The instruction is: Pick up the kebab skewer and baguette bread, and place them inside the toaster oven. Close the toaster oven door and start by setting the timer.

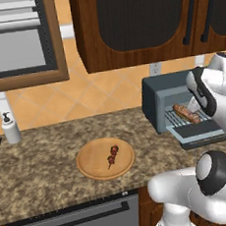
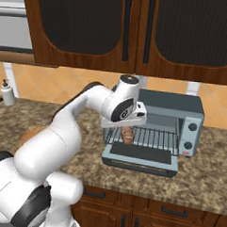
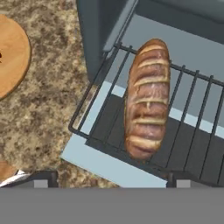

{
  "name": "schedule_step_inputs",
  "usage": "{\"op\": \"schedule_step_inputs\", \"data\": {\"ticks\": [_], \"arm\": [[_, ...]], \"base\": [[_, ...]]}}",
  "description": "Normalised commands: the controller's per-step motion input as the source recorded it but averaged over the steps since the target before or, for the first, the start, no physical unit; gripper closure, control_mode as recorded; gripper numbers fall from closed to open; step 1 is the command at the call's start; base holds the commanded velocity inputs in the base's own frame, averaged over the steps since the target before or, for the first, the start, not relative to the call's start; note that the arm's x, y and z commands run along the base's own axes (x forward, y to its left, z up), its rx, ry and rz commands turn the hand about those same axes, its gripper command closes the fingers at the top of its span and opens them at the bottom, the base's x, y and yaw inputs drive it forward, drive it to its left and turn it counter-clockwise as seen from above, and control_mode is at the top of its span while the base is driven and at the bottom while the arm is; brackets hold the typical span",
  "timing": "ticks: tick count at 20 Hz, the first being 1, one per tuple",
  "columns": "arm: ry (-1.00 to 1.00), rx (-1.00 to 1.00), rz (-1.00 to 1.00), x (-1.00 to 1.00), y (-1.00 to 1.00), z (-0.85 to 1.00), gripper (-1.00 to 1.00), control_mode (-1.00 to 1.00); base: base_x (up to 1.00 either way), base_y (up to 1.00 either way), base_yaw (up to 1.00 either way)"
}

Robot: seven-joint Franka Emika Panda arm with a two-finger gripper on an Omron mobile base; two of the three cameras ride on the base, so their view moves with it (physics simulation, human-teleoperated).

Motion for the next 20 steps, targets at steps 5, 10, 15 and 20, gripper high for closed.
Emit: {"op": "schedule_step_inputs", "data": {"ticks": [5,10,15,20], "arm": [[-0.03,0.0,-0.27,-0.88,1.0,0.04,-1.0,-1.0],[0.02,0.0,-0.32,-0.43,1.0,-0.14,-1.0,-1.0],[0.11,0.0,-0.3,0.13,1.0,-0.31,-1.0,-1.0],[0.09,0.01,-0.3,0.25,1.0,-0.32,-1.0,-1.0]], "base": [[0.0,0.0,0.0],[0.0,0.0,0.0],[0.0,0.0,0.0],[0.0,0.0,0.0]]}}
